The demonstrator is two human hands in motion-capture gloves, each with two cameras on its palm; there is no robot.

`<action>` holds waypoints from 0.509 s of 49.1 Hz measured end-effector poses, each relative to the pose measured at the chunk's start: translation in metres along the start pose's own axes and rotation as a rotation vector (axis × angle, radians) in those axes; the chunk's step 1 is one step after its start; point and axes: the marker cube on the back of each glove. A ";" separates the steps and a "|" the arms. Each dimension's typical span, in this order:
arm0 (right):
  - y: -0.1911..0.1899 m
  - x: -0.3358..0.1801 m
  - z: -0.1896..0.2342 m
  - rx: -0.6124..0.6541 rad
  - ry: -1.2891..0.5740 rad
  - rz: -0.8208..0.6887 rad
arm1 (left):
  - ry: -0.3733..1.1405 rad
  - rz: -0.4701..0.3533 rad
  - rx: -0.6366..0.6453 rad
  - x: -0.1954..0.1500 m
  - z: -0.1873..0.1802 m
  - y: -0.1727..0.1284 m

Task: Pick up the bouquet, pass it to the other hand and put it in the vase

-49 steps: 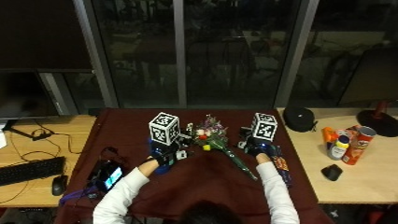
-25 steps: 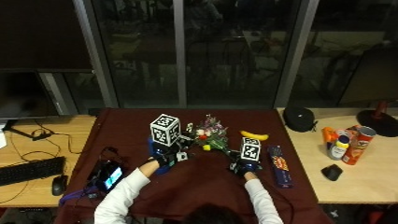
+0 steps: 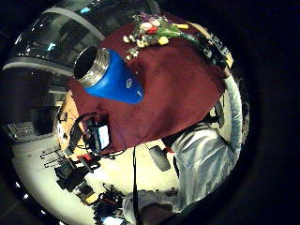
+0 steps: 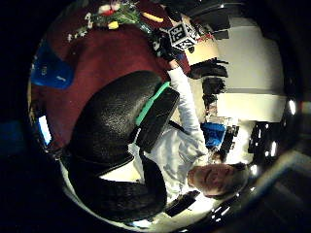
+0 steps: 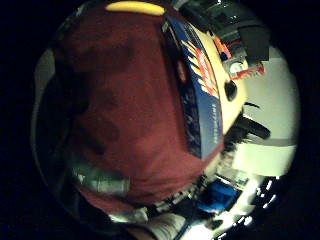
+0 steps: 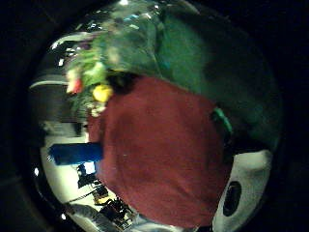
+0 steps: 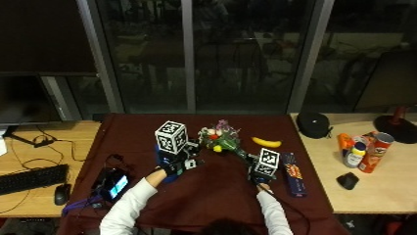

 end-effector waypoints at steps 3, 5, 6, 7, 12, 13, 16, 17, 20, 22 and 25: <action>-0.008 0.001 0.012 0.056 -0.068 0.021 | 0.008 0.002 0.002 -0.002 0.001 -0.001; 0.003 -0.006 0.000 0.014 -0.189 0.010 | 0.014 0.005 0.004 -0.002 0.002 -0.002; 0.013 -0.011 -0.009 -0.028 -0.277 -0.001 | 0.018 0.007 0.004 -0.002 0.003 -0.003; 0.021 -0.016 -0.019 -0.064 -0.369 -0.011 | 0.023 0.008 0.003 -0.003 0.003 -0.004; 0.016 -0.022 -0.029 -0.072 -0.693 0.027 | 0.060 0.003 -0.008 -0.003 0.007 -0.009; 0.009 -0.020 -0.026 -0.036 -0.712 0.047 | 0.069 0.001 -0.008 -0.003 0.007 -0.011; -0.013 -0.011 -0.022 0.125 -0.679 0.096 | 0.098 -0.002 0.000 -0.003 0.008 -0.016; -0.016 -0.012 -0.025 0.157 -0.690 0.098 | 0.112 -0.001 0.009 -0.002 0.008 -0.018; -0.019 -0.021 -0.046 0.200 -0.792 0.087 | 0.169 0.006 0.053 0.001 0.008 -0.027; -0.019 -0.030 -0.062 0.215 -0.871 0.074 | 0.212 0.012 0.090 0.005 0.006 -0.034; -0.018 -0.043 -0.082 0.240 -0.981 0.051 | 0.268 0.020 0.149 0.012 0.001 -0.043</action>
